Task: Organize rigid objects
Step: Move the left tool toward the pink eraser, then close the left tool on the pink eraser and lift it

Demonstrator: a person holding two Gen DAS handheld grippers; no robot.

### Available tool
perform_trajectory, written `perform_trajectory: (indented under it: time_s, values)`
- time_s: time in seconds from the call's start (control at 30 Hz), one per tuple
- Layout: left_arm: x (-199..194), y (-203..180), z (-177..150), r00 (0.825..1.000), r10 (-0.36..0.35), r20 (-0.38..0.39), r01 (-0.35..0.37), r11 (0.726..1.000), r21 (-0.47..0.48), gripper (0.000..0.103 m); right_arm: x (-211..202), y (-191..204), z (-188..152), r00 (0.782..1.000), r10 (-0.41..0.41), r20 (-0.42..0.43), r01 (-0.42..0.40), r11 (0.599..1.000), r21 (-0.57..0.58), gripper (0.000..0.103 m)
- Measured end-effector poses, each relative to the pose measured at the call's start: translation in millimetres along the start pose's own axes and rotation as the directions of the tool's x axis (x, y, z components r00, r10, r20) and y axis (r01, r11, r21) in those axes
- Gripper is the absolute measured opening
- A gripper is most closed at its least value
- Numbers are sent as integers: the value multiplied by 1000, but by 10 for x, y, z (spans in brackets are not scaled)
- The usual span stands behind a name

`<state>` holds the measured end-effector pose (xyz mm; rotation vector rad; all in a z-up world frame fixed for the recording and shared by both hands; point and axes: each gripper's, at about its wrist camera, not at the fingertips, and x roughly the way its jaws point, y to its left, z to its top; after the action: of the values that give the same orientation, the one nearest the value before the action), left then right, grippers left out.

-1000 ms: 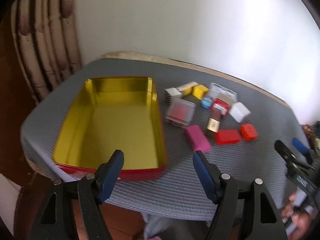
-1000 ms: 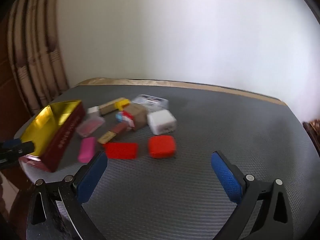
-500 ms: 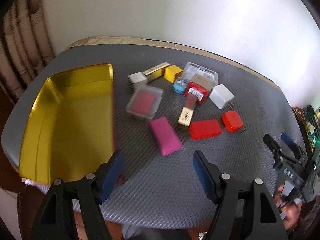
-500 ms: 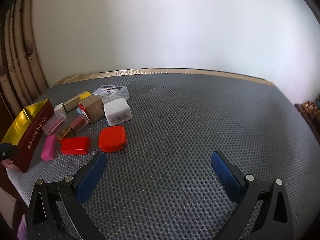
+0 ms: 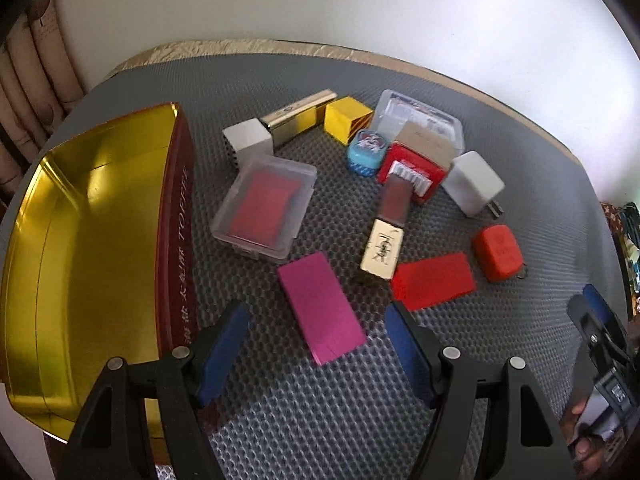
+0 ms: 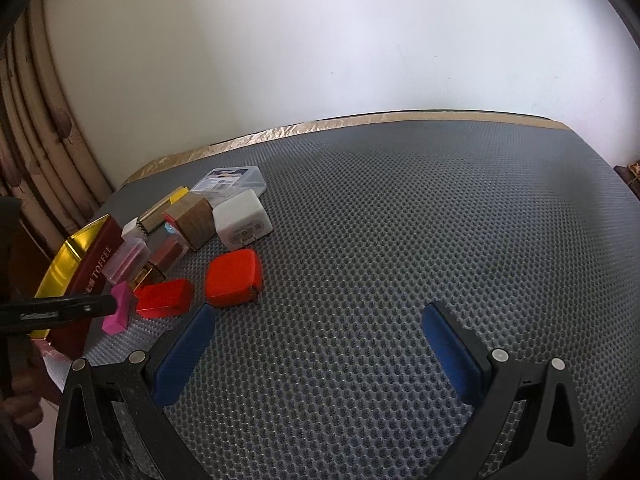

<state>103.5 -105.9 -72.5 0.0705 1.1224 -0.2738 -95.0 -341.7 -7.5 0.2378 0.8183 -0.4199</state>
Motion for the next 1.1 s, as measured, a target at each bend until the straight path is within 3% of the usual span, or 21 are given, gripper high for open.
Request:
perform_trajectory:
  time_s: [0.33, 0.4, 0.47, 0.6, 0.73, 0.8, 0.97, 1.1]
  values:
    - [105, -90, 34, 999, 30, 9, -31, 998, 49, 71, 38, -15, 10, 999, 27, -18, -27, 1000, 5, 103]
    - [125, -94, 38, 999, 49, 21, -50, 997, 60, 67, 42, -17, 10, 999, 32, -18, -32, 999, 8, 103]
    - [139, -86, 48, 996, 83, 34, -85, 994, 65, 55, 45, -22, 8, 999, 31, -19, -31, 999, 11, 103]
    - [77, -10, 64, 997, 75, 10, -75, 996, 40, 51, 61, -44, 4, 999, 35, -28, -35, 999, 22, 103]
    - [-78, -141, 65, 984, 175, 44, -177, 983, 53, 51, 65, -64, 0, 999, 41, -28, -40, 999, 32, 103]
    - [-126, -195, 77, 979, 191, 71, -197, 978, 76, 51, 67, -71, -3, 999, 46, -29, -45, 998, 33, 103]
    - [30, -333, 90, 990, 140, -8, -139, 989, 46, 51, 72, -77, -7, 998, 51, -34, -50, 998, 38, 103]
    - [200, -197, 124, 994, 98, -58, -98, 995, -9, 51, 70, -87, -10, 998, 54, -34, -53, 998, 44, 103]
